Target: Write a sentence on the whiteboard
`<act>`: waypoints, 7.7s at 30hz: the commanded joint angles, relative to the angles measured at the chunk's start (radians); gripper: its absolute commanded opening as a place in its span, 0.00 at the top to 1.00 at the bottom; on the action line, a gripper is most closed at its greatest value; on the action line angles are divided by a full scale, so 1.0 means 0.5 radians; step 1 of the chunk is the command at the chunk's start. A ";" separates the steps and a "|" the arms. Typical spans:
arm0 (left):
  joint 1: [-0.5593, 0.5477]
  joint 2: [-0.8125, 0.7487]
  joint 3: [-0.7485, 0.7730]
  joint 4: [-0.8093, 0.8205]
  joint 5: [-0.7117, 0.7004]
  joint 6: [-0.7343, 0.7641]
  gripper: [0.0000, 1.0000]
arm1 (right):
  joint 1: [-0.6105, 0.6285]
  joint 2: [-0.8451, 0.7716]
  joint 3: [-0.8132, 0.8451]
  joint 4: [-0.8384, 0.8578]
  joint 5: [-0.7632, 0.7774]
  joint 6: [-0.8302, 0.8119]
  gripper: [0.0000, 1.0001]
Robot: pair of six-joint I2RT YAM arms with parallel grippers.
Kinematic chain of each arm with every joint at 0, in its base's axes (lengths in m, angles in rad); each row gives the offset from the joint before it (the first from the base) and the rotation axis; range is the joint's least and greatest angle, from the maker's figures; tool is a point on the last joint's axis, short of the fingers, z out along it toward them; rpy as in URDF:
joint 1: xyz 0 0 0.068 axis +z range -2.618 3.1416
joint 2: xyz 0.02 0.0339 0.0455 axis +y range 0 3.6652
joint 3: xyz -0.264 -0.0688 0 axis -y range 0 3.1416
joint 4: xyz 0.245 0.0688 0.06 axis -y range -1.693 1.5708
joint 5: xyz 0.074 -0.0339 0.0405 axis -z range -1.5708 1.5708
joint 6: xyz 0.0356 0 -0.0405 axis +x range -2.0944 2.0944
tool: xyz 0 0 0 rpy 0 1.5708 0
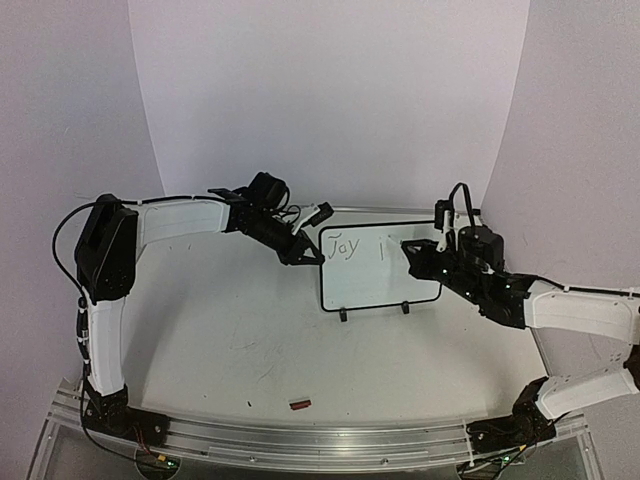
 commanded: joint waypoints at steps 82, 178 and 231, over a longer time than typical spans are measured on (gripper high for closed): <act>0.009 -0.066 -0.043 -0.034 -0.172 0.036 1.00 | -0.008 0.183 -0.051 -0.063 0.267 0.094 1.00; 0.010 -0.023 -0.052 -0.144 -0.117 0.063 1.00 | 0.445 0.917 0.269 0.411 0.217 0.212 1.00; 0.010 -0.041 -0.040 -0.143 -0.118 0.063 1.00 | 0.446 0.901 0.251 0.387 0.154 0.213 1.00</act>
